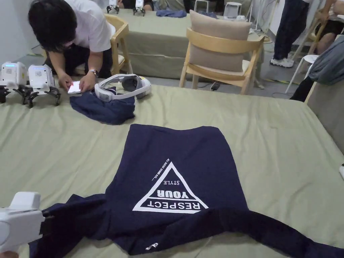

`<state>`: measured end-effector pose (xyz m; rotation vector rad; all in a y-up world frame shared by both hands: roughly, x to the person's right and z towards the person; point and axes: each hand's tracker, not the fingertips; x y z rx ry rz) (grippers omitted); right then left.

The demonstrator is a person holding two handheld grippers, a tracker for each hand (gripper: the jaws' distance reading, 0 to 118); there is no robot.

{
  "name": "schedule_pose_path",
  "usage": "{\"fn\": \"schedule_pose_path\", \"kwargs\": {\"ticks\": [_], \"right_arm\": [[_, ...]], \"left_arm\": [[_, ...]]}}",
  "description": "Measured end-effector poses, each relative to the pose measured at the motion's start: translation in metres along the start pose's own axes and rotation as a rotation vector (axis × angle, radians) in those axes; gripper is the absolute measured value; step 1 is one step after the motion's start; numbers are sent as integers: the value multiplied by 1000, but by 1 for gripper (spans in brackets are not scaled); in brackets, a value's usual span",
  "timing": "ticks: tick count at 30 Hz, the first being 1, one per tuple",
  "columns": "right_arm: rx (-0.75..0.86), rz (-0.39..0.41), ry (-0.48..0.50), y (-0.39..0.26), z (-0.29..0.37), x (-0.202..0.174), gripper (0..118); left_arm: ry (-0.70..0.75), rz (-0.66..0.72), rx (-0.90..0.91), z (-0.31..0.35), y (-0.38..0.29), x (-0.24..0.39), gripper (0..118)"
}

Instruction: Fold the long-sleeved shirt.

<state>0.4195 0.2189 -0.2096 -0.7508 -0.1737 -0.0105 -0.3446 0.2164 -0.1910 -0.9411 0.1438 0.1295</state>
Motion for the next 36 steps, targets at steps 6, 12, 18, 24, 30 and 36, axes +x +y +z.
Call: {"fn": "schedule_pose_path", "kwargs": {"ticks": [6, 12, 18, 24, 30, 36], "right_arm": [[131, 41, -4, 31, 20, -30, 115], [382, 118, 50, 48, 66, -100, 110], [518, 153, 204, 31, 79, -191, 0], [437, 168, 341, 7, 66, -245, 0], [388, 216, 384, -10, 61, -271, 0], [316, 234, 398, -17, 44, -283, 0]], "left_arm": [[101, -70, 145, 17, 12, 14, 103], [131, -27, 342, 79, 14, 49, 107], [-35, 87, 343, 55, -20, 84, 4], [-64, 218, 141, 11, -50, 101, 111], [24, 445, 94, -32, -52, 75, 106], [85, 532, 79, -81, -36, 48, 94]]}}
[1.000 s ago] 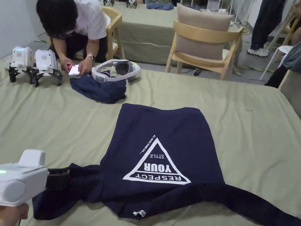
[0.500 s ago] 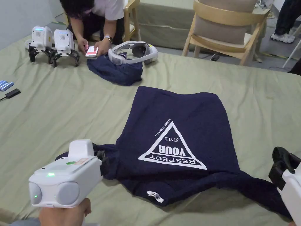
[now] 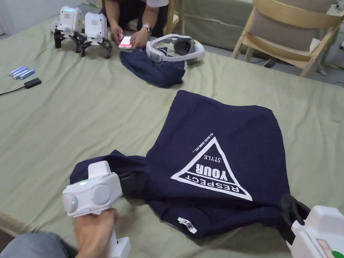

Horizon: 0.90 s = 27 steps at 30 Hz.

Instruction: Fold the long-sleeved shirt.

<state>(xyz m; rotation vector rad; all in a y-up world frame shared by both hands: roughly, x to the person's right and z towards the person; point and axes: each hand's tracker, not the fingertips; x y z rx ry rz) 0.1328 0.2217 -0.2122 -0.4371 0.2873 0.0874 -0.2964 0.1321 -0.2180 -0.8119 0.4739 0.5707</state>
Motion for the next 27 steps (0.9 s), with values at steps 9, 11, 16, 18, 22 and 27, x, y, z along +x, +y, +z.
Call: {"fn": "schedule_pose_path", "kwargs": {"ticks": [9, 11, 16, 18, 22, 27], "right_arm": [[-64, 37, 48, 13, -40, -17, 0], [-66, 33, 70, 25, -59, -25, 0], [-48, 55, 153, 67, -121, -44, 3], [-48, 68, 173, 80, -144, -57, 3], [-46, 128, 227, 107, -195, -81, 3], [-193, 165, 283, 144, -297, -120, 111]], "left_arm": [[-167, 49, -10, -2, 10, -22, 4], [-219, 125, 23, 6, 11, -31, 3], [-279, 90, 79, 18, 10, -39, 3], [-296, 107, 70, 14, 7, -41, 3], [-289, 159, 55, -2, -1, -48, 3], [-279, 129, 41, -17, 0, -48, 3]]}}
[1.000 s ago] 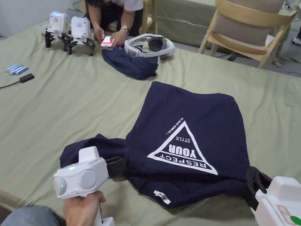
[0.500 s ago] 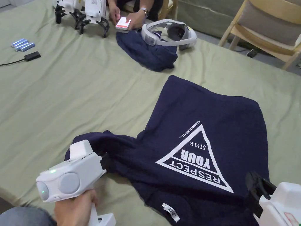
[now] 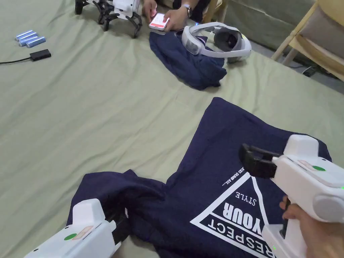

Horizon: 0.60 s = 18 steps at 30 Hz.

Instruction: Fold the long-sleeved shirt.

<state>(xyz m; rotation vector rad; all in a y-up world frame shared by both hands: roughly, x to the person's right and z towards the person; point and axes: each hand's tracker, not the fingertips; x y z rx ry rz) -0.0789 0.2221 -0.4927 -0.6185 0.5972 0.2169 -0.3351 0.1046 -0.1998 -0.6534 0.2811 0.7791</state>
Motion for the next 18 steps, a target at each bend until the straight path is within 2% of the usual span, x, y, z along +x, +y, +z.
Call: {"fn": "schedule_pose_path", "kwargs": {"ticks": [1, 2, 5, 7, 10, 12, 13, 14, 15, 16, 18], "right_arm": [[-10, -4, 34, 10, -23, 3, 117], [-3, 61, 24, 26, -51, 2, 116], [-75, 82, 23, 58, -123, 2, 117], [-131, 56, 31, 75, -176, 6, 116], [-191, 16, 16, 91, -220, -8, 105], [-218, 1, -7, 96, -246, -10, 90], [-249, -21, -3, 91, -263, -6, 71], [-275, -32, 14, 86, -267, -2, 24], [-294, -29, -19, 83, -270, -1, 5], [-267, -21, -100, 79, -260, -3, 5], [-207, -103, -24, 70, -238, -4, 5]], "left_arm": [[6, -1, -2, -2, -1, 1, 3], [4, -12, -14, -4, -1, 2, 3], [10, -8, -19, -9, -2, -2, 3], [9, -1, -22, -13, -3, -3, 3], [11, -22, -29, -16, -3, -3, 3], [8, -24, -29, -17, -3, -4, 3], [5, -24, -29, -17, -4, -5, 3], [-2, -19, -28, -17, -4, -7, 3], [-11, -8, -27, -17, -4, -9, 3], [-17, -4, -27, -17, -3, -11, 3], [-25, 3, -29, -17, -3, -12, 3]]}}
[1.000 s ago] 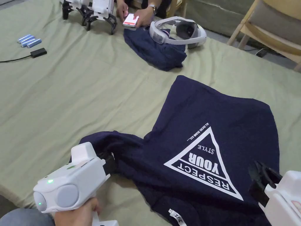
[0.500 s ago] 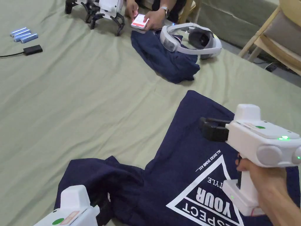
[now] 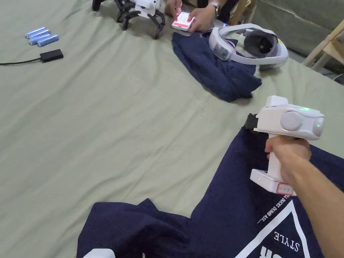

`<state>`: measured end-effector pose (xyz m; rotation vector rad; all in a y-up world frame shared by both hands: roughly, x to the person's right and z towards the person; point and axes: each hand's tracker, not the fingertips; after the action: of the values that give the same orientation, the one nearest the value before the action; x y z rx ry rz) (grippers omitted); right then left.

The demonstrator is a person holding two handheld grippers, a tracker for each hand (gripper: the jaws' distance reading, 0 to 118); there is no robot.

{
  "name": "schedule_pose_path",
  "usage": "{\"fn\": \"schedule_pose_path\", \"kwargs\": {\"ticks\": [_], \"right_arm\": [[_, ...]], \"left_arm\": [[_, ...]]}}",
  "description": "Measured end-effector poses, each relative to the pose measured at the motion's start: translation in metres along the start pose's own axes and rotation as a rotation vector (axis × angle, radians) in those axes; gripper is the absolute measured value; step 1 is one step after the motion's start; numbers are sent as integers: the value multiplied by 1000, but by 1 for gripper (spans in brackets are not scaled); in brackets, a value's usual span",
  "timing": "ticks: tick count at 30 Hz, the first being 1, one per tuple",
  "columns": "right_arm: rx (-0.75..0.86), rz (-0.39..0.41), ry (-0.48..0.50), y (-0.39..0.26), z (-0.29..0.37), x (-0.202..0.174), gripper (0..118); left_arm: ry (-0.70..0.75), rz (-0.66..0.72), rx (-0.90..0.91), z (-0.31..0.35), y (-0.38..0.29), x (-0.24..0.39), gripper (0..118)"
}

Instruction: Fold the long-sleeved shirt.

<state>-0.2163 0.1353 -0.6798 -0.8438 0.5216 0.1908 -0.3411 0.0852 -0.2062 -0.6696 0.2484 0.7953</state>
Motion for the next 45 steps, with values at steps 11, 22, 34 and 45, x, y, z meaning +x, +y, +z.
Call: {"fn": "schedule_pose_path", "kwargs": {"ticks": [11, 22, 34, 45], "right_arm": [[401, -47, 54, -33, 273, 58, 4], [705, -50, -199, -111, 557, 159, 4], [875, -84, -322, -84, 740, 204, 4], [930, -117, -413, 33, 820, 221, 4]], "left_arm": [[-38, -85, 100, 63, 11, 29, 3], [-234, -389, 343, 171, 74, 172, 3], [-454, -595, 549, 264, 194, 362, 3], [-408, -717, 672, 300, 324, 532, 3]]}}
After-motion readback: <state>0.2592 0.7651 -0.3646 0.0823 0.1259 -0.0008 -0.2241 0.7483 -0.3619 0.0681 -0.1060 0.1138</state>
